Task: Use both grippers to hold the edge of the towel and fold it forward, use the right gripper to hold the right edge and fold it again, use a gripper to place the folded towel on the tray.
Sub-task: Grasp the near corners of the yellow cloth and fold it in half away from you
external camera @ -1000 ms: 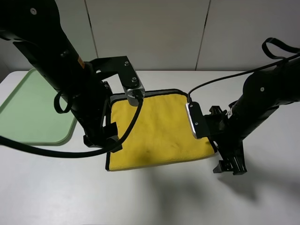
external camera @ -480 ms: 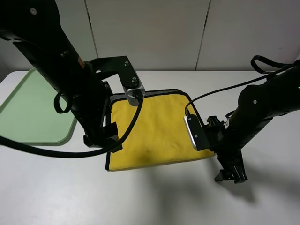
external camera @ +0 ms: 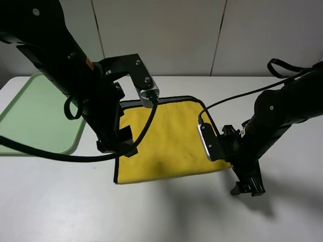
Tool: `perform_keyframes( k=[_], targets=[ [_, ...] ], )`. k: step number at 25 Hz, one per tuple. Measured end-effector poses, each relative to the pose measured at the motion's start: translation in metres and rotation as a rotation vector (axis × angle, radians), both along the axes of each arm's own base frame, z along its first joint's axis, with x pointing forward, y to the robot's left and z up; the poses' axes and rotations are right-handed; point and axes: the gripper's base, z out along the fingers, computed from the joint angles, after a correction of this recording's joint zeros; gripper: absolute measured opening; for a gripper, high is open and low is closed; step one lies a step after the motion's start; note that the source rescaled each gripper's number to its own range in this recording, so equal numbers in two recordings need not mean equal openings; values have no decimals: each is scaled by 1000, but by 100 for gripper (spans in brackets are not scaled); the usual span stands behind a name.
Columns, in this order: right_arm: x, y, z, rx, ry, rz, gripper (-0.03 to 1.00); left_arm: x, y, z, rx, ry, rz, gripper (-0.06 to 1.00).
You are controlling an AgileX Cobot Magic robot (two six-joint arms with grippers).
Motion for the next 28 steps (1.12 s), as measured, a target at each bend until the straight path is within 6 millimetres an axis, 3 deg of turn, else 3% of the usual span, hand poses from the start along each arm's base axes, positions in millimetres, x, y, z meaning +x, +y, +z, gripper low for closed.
perform_keyframes(
  k=[5, 13, 18, 28],
  targets=[
    [0, 0, 0, -1, 2, 0, 100, -1, -6, -4, -38, 41, 17, 95],
    [0, 0, 0, -1, 3, 0, 100, -11, -32, -50, 53, 157, -89, 95],
    [0, 0, 0, -1, 3, -1, 100, -12, -38, -75, 105, 216, -103, 95],
    [0, 0, -1, -1, 7, -2, 100, -5, -43, -105, 127, 217, -82, 95]
  ],
)
